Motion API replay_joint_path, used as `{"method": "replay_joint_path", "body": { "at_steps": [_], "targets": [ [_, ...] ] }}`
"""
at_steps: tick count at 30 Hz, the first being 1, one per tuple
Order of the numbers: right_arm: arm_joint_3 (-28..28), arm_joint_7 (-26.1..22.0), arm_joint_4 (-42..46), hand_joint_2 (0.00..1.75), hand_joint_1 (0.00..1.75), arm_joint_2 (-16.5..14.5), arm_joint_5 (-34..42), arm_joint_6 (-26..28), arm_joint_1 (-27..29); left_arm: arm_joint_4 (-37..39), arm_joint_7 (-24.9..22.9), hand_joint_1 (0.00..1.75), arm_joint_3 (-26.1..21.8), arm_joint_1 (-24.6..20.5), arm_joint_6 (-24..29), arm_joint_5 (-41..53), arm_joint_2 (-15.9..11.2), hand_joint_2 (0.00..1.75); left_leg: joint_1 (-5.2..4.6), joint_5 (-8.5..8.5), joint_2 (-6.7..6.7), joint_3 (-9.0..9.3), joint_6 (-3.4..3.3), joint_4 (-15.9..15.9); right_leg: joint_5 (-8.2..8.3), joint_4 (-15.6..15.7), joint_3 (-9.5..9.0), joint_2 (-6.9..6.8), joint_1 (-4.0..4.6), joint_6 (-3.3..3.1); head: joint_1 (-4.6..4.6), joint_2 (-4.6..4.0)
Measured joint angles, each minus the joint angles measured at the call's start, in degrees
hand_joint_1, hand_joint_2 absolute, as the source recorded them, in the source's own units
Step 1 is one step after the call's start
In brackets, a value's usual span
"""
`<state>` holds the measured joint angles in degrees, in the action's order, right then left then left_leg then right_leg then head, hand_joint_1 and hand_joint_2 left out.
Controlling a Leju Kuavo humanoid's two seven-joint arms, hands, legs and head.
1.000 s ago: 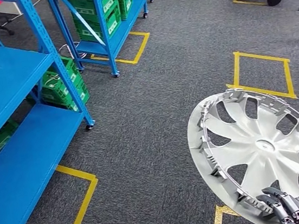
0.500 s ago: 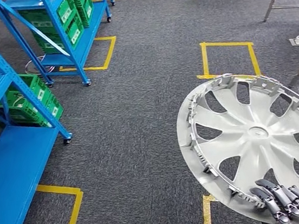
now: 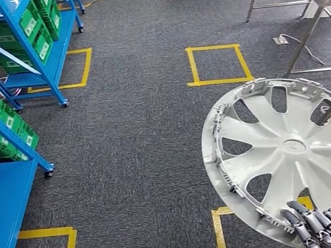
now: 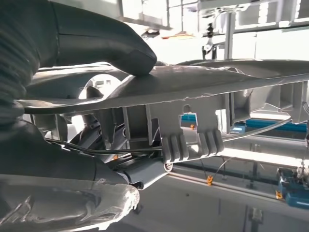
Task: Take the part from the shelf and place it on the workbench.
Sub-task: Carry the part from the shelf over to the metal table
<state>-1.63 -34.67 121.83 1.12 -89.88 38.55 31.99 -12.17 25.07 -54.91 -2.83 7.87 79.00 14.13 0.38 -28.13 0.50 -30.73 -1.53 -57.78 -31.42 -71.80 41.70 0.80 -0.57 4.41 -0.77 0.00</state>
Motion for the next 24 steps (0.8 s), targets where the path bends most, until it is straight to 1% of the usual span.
{"method": "replay_joint_path", "body": {
  "at_steps": [1, 2, 3, 4, 5, 6, 7, 8, 9, 10, 11, 12, 13, 14, 15, 16, 17, 18, 19, 20, 21, 22, 23, 24],
  "targets": [
    [-0.5, -0.7, 0.0, 1.75, 1.75, -0.7, 0.0, 0.1, 0.1, 0.0, 0.0, 0.00, 0.0, 0.0, -0.2, 0.1, 0.0, 1.75, -0.14, -0.09, 0.85, 0.04, -0.08, 0.0, -0.78, -2.6, 1.16, -0.37, -0.01, -0.01, -0.01, 0.00],
    [-1.0, -1.2, -0.1, 1.75, 1.75, -1.3, 0.0, 0.1, 0.2, 0.0, -0.2, 0.00, 0.1, 0.0, -0.3, 0.3, -0.1, 1.75, -0.23, -0.19, 1.61, 0.13, -0.13, 0.0, -0.45, -3.0, 1.19, -0.52, -0.01, -0.08, 0.00, 0.00],
    [-1.4, -1.4, -0.1, 1.75, 1.75, -1.9, 0.0, 0.2, 0.3, 0.0, -0.4, 0.00, 0.1, 0.0, -0.5, 0.5, -0.1, 1.75, -0.29, -0.33, 2.29, 0.28, -0.13, 0.0, 0.87, -1.0, -0.05, -0.69, 0.01, -0.22, 0.01, 0.00],
    [-1.8, -1.4, -0.1, 1.75, 1.75, -2.4, 0.0, 0.2, 0.3, 0.0, -0.6, 0.00, 0.1, -0.1, -0.6, 0.6, -0.1, 1.75, -0.32, -0.51, 2.90, 0.52, -0.07, 0.0, 2.74, 3.0, -2.33, -1.27, 0.09, -0.43, 0.01, 0.00],
    [-2.1, -1.4, -0.1, 1.75, 1.75, -2.8, 0.0, 0.2, 0.4, 0.0, -0.8, 0.00, 0.2, -0.1, -0.7, 0.7, -0.1, 1.75, -0.42, -0.72, 3.42, 0.77, 0.09, 0.0, 4.19, 7.1, -4.72, -2.42, 0.33, -0.68, 0.01, 0.00],
    [-2.4, -1.4, -0.1, 1.75, 1.75, -3.2, 0.0, 0.2, 0.4, 0.0, -0.9, 0.00, 0.2, -0.2, -0.8, 0.8, -0.1, 1.75, -0.51, -0.93, 3.91, 1.00, 0.30, 0.0, 5.24, 10.5, -6.69, -3.32, 0.57, -0.97, -0.02, 0.00],
    [-2.6, -1.4, -0.1, 1.75, 1.75, -3.5, 0.0, 0.2, 0.4, 0.0, -0.9, 0.00, 0.2, -0.2, -0.9, 0.8, -0.1, 1.75, -0.58, -1.08, 4.37, 1.18, 0.57, 0.0, 5.72, 12.5, -7.86, -3.96, 0.82, -1.22, -0.04, 0.00],
    [-2.7, -1.4, -0.1, 1.75, 1.75, -3.7, 0.0, 0.2, 0.4, 0.0, -0.9, 0.00, 0.2, -0.2, -0.9, 0.8, -0.1, 1.75, -0.62, -1.14, 4.82, 1.29, 0.86, 0.0, 5.70, 13.0, -8.14, -4.05, 1.07, -1.47, -0.08, 0.00],
    [-2.9, -1.4, -0.1, 1.75, 1.75, -3.9, 0.0, 0.3, 0.5, 0.0, -1.0, 0.00, 0.2, -0.2, -0.9, 0.8, -0.1, 1.75, -0.57, -1.15, 5.30, 1.38, 1.15, 0.1, 5.85, 13.1, -8.08, -3.40, 1.16, -1.75, -0.09, 0.00],
    [-3.0, -1.4, -0.1, 1.75, 1.75, -4.1, 0.0, 0.3, 0.6, 0.0, -1.0, 0.00, 0.2, -0.3, -0.9, 0.9, 0.0, 1.75, -0.45, -1.26, 5.48, 1.44, 1.48, 0.2, 6.02, 13.4, -8.04, -2.81, 1.08, -2.07, -0.10, 0.00],
    [-3.2, -1.5, -0.1, 1.75, 1.75, -4.4, 0.0, 0.3, 0.7, 0.0, -1.0, 0.00, 0.3, -0.4, -0.9, 0.9, 0.0, 1.75, -0.33, -1.68, 4.81, 1.28, 1.81, -0.2, 6.22, 13.7, -8.09, -2.22, 0.97, -2.40, -0.14, 0.00],
    [-3.4, -1.5, -0.1, 1.75, 1.75, -4.6, 0.0, 0.3, 0.8, 0.0, -1.0, 0.00, 0.4, -0.4, -0.9, 0.9, 0.0, 1.75, -0.25, -2.65, 3.65, 0.64, 2.08, -1.6, 6.44, 14.1, -8.18, -1.63, 0.79, -2.70, -0.19, -0.01],
    [-3.5, -1.4, -0.1, 1.75, 1.75, -4.8, 0.0, 0.3, 0.8, 0.0, -1.0, 0.00, 0.5, -0.5, -1.0, 0.9, 0.0, 1.75, -0.18, -4.12, 2.20, -0.61, 2.29, -4.1, 6.60, 14.4, -8.29, -1.04, 0.59, -2.94, -0.29, -0.01],
    [-3.6, -1.3, -0.1, 1.75, 1.75, -5.0, 0.0, 0.3, 0.8, 0.0, -1.2, 0.00, 0.6, -0.4, -1.0, 1.0, 0.0, 1.75, -0.16, -5.83, 0.89, -2.42, 2.42, -7.7, 6.64, 14.4, -8.28, -0.43, 0.56, -3.05, -0.35, -0.01],
    [-3.6, -1.2, -0.1, 1.75, 1.75, -5.2, 0.0, 0.3, 0.7, 0.1, -1.3, 0.00, 0.7, -0.3, -1.1, 1.1, 0.0, 1.75, -0.15, -7.34, 0.29, -4.45, 2.53, -11.5, 6.63, 14.4, -8.24, 0.24, 0.53, -3.12, -0.39, -0.01],
    [-3.7, -1.1, -0.1, 1.75, 1.75, -5.3, 0.0, 0.3, 0.8, 0.1, -1.5, 0.00, 0.8, -0.2, -1.2, 1.3, -0.1, 1.75, -0.14, -8.02, 0.03, -6.08, 2.63, -14.3, 6.61, 14.4, -8.24, 1.00, 0.51, -3.15, -0.41, 0.00],
    [-3.8, -1.0, -0.1, 1.75, 1.75, -5.5, 0.0, 0.3, 0.9, 0.1, -1.6, 0.00, 1.0, -0.1, -1.4, 1.5, -0.1, 1.75, -0.12, -7.60, -0.10, -6.92, 2.69, -15.4, 6.61, 14.4, -8.27, 1.81, 0.47, -3.14, -0.40, 0.00],
    [-4.0, -1.0, -0.1, 1.75, 1.75, -5.7, 0.0, 0.3, 1.0, 0.1, -1.6, 0.00, 1.1, -0.1, -1.5, 1.7, -0.2, 1.75, -0.05, -6.08, -0.27, -6.71, 2.75, -14.3, 6.60, 14.4, -8.32, 2.68, 0.38, -3.09, -0.40, 0.00],
    [-4.1, -1.0, -0.1, 1.75, 1.75, -5.9, 0.0, 0.3, 1.2, 0.1, -1.6, 0.00, 1.2, -0.2, -1.7, 2.0, -0.2, 1.75, 0.10, -3.87, -0.76, -5.55, 2.85, -11.5, 6.56, 14.2, -8.36, 3.52, 0.24, -2.95, -0.40, 0.00],
    [-4.2, -1.1, -0.1, 1.75, 1.75, -6.1, 0.0, 0.3, 1.3, 0.1, -1.7, 0.00, 1.4, -0.3, -1.9, 2.3, -0.2, 1.75, 0.40, -1.80, -1.95, -3.99, 3.05, -7.9, 6.47, 14.0, -8.29, 4.32, 0.13, -2.69, -0.42, 0.00],
    [-4.3, -1.2, -0.1, 1.75, 1.75, -6.3, 0.0, 0.3, 1.3, 0.1, -1.8, 0.00, 1.6, -0.4, -2.2, 2.5, -0.2, 1.75, 0.73, -0.58, -3.46, -2.50, 3.15, -4.5, 6.29, 13.6, -8.03, 5.11, 0.07, -2.33, -0.47, -0.01],
    [-4.4, -1.2, -0.1, 1.75, 1.75, -6.5, 0.0, 0.3, 1.2, 0.2, -1.9, 0.00, 1.8, -0.6, -2.6, 2.8, -0.1, 1.75, 0.95, -0.11, -4.68, -1.56, 3.10, -2.4, 6.17, 13.2, -7.65, 5.83, 0.04, -1.94, -0.48, -0.01],
    [-4.6, -1.3, -0.1, 1.75, 1.75, -6.7, 0.0, 0.3, 1.2, 0.2, -2.0, 0.00, 2.0, -0.7, -2.9, 3.0, -0.1, 1.75, 1.03, -0.27, -5.42, -1.15, 2.85, -1.4, 6.11, 13.0, -7.22, 6.52, 0.00, -1.58, -0.53, -0.01],
    [-4.8, -1.5, -0.1, 1.75, 1.75, -6.9, 0.0, 0.4, 1.2, 0.3, -2.1, 0.00, 2.3, -0.9, -3.2, 3.2, -0.1, 1.75, 0.94, -0.58, -5.27, -1.03, 2.39, -1.1, 6.13, 12.9, -6.78, 7.18, -0.09, -1.28, -0.52, -0.01]
  ]
}}
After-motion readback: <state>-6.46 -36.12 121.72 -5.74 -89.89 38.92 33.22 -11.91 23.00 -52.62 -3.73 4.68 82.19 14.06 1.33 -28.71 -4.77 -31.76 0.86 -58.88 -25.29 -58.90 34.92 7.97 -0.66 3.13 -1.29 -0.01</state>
